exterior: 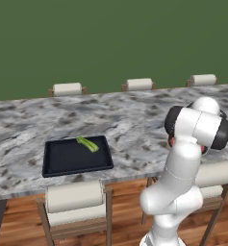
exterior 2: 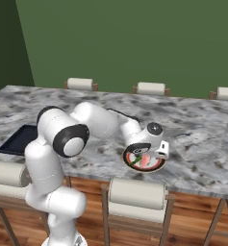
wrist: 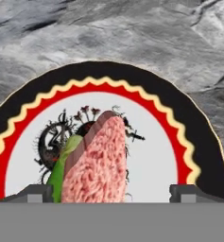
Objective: Create a steak meal by picking up the steak and asparagus from the tray and placing them on the plate. Leave the celery on the tray.
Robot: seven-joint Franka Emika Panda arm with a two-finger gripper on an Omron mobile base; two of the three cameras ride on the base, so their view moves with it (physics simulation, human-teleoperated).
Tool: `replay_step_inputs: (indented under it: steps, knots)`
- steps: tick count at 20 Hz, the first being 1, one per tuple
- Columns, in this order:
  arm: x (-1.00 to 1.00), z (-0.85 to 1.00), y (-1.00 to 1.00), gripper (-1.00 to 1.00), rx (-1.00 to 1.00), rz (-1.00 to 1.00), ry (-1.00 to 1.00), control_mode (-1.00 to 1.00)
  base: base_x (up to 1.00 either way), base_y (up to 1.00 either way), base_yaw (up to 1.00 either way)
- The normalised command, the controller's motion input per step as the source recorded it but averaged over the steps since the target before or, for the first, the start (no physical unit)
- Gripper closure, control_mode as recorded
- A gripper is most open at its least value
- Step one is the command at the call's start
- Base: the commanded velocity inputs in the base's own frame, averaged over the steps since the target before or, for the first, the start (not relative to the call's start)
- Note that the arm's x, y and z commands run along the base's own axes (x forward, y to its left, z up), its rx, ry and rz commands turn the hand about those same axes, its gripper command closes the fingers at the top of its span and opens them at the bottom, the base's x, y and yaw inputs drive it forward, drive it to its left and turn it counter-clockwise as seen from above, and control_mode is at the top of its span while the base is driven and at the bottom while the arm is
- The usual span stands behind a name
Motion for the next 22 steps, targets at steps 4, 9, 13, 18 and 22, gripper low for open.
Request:
replay_step_inputs:
  steps: [4,9,13,18,22]
  knots:
    - [-0.35,0.47,0.18,-1.00,-0.01,0.01,-0.13,-1.00,0.00,0.00,0.00]
    - [-0.60,0.35,0.39,-1.00,-0.07,0.07,-0.19,-1.00,0.00,0.00,0.00]
    - [-0.64,0.51,0.47,-1.00,-0.10,0.08,-0.21,-1.00,0.00,0.00,0.00]
    - [-0.45,0.77,0.36,-1.00,-0.11,0.09,-0.16,-1.00,0.00,0.00,0.00]
    - [-0.33,0.81,0.28,-1.00,-0.13,0.11,-0.10,-1.00,0.00,0.00,0.00]
